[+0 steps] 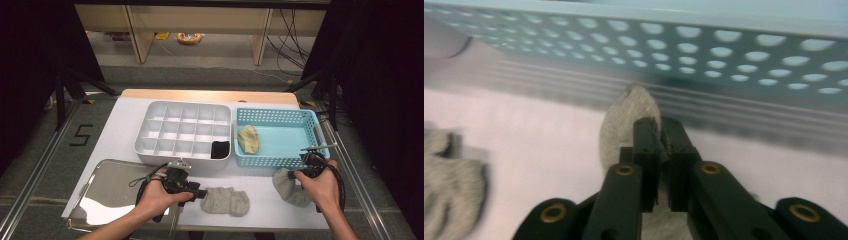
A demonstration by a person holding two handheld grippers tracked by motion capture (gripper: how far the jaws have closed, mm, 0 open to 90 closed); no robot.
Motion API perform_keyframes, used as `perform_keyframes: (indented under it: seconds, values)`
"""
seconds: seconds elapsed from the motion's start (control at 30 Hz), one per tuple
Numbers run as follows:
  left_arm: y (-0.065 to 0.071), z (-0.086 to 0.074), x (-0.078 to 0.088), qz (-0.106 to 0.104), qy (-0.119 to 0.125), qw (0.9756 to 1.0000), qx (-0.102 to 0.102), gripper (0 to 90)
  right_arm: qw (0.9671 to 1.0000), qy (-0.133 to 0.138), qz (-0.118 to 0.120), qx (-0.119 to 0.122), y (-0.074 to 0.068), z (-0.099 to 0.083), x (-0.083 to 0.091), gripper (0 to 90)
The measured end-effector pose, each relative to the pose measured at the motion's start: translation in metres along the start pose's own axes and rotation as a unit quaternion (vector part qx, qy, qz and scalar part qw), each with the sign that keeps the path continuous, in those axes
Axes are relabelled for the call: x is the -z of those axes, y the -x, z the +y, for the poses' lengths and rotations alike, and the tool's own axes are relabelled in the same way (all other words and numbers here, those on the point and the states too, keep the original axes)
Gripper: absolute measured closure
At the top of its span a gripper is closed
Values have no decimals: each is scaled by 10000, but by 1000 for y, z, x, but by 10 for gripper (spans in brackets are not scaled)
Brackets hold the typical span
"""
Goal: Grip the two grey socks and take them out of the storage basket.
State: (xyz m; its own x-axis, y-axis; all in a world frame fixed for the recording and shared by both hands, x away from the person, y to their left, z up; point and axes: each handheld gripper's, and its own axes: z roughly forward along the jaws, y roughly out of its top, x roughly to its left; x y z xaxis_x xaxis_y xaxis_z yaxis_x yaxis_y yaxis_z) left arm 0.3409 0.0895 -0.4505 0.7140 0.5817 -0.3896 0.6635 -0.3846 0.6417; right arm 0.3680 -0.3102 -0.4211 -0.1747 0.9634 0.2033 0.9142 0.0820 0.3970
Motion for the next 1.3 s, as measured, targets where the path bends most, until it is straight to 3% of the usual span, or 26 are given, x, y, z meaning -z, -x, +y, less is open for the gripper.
perform_keyframes:
  seconds: [0.03, 0.07, 0.1, 0.2, 0.3, 0.33, 0.37, 0.4, 0.57, 0.77, 0.87, 0.93, 1.03, 1.17, 1.3]
  values:
    - [1, 1, 0, 13, 59, 10000, -55, 546, 10000, 7, 14, 3, -3, 0, 2, 880]
    - [1, 1, 0, 13, 59, 10000, -55, 542, 9996, 32, 127, -248, -8, -1, 3, 882]
    - [2, 3, 1, 8, 109, 9998, -140, 536, 9998, 1, 163, 115, -7, -1, 5, 883]
    - [3, 5, 1, 49, 175, 9995, -255, 515, 9991, -21, 324, 280, -14, -1, 10, 884]
    - [5, 6, 2, 59, 231, 9990, -366, 498, 9986, -62, 501, 184, -26, -2, 12, 885]
    - [5, 7, 1, 46, 259, 9988, -407, 490, 9980, 1, 514, 360, -28, -2, 12, 885]
    - [5, 7, 1, 46, 259, 9988, -407, 483, 9980, 1, 514, 360, -28, -2, 12, 885]
    - [6, 8, 1, 57, 282, 9985, -463, 475, 9965, 30, 624, 559, -35, -2, 11, 885]
    - [10, 9, -3, 58, 276, 9977, -612, 432, 9913, -130, 1059, 771, -57, -4, 8, 885]
    - [13, 10, -8, 20, 272, 9975, -649, 398, 9873, -262, 1234, 963, -76, -5, 0, 885]
    - [14, 11, -10, 26, 271, 9974, -674, 389, 9871, -308, 1242, 963, -84, -5, -2, 885]
    - [14, 11, -10, -5, 234, 9972, -714, 386, 9874, -426, 1302, 786, -92, -6, 0, 885]
    - [15, 12, -10, -4, 251, 9971, -724, 385, 9845, -337, 1365, 1050, -96, -4, 0, 885]
    - [15, 13, -9, 16, 255, 9968, -753, 385, 9817, -351, 1518, 1096, -107, -2, 4, 885]
    - [13, 12, -8, -5, 231, 9971, -729, 385, 9765, -377, 1684, 1294, -121, -1, 4, 885]
